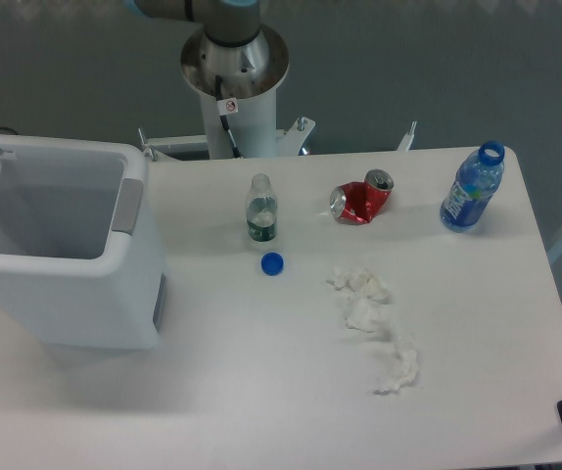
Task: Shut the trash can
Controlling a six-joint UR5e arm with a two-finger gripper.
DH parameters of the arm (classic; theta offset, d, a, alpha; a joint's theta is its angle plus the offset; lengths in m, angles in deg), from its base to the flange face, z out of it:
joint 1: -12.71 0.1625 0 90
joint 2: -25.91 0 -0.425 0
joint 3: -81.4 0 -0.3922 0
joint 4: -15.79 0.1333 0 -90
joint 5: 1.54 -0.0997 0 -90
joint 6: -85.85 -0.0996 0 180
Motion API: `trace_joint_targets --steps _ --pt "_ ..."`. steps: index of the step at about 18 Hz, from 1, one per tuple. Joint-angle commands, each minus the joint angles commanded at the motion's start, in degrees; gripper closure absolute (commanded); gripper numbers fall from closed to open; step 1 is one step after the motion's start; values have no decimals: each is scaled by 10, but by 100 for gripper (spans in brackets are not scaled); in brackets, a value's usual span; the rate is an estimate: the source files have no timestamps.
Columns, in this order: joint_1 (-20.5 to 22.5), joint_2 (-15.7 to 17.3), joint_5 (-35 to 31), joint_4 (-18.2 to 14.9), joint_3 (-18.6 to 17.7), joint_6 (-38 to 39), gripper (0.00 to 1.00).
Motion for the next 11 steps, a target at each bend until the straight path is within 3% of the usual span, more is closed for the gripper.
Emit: trace_joint_targets --steps 11 --pt "0 7 -44 -6 -13 6 100"
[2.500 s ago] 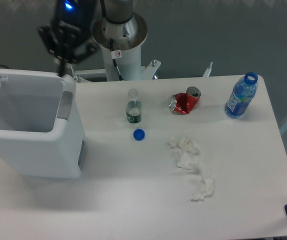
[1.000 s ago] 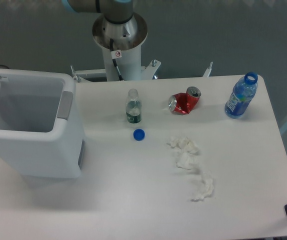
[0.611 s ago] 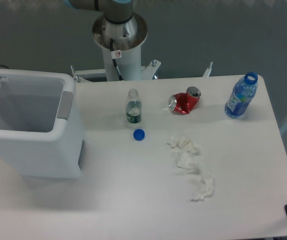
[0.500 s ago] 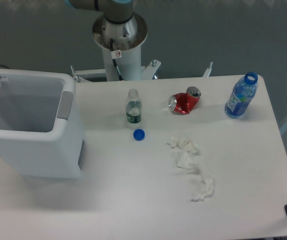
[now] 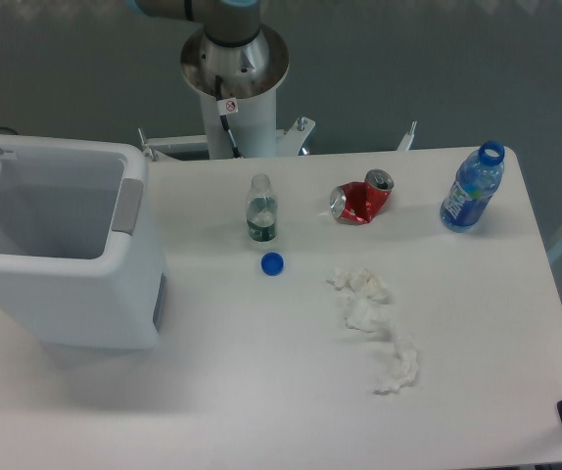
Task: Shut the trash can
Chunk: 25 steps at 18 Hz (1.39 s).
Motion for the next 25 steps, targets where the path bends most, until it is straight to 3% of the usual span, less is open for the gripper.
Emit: trace_joint_targets --steps 25 --pt "40 19 -8 7 -20 0 100"
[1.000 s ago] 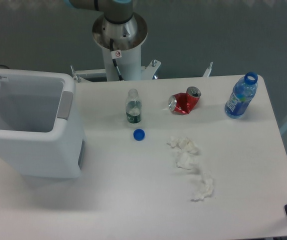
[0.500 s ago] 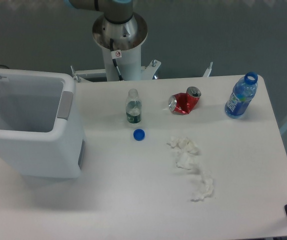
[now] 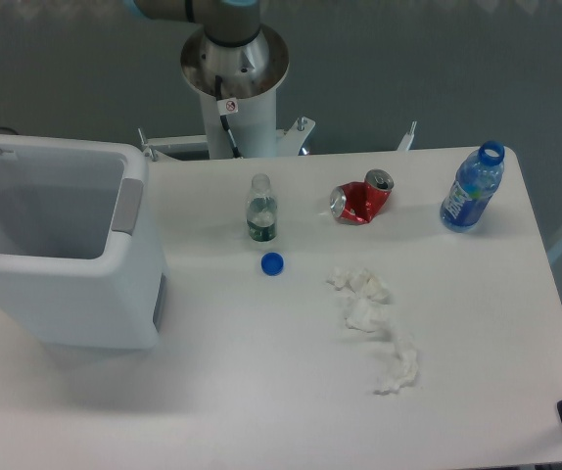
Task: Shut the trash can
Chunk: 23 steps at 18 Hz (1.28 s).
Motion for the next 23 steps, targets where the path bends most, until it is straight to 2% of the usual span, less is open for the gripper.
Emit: trace_joint_targets --steps 8,18,23 --pt "13 -4 -1 0 -5 0 100" --pt "53 -1 1 0 -17 -2 100" --pt "65 -6 0 2 -32 -5 100"
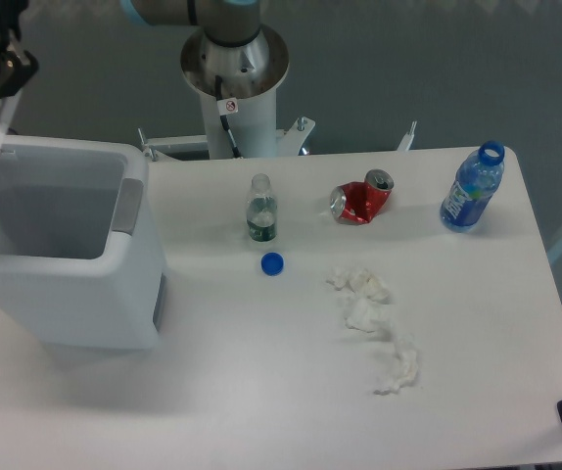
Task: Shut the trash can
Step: 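Push the raised lid down over the trash can opening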
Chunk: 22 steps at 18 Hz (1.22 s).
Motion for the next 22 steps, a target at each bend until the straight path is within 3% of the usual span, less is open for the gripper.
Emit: trace_joint_targets --steps 16,22 --pt "46 -4 4 7 -45 -1 100" --pt "66 -32 29 6 -51 0 100"
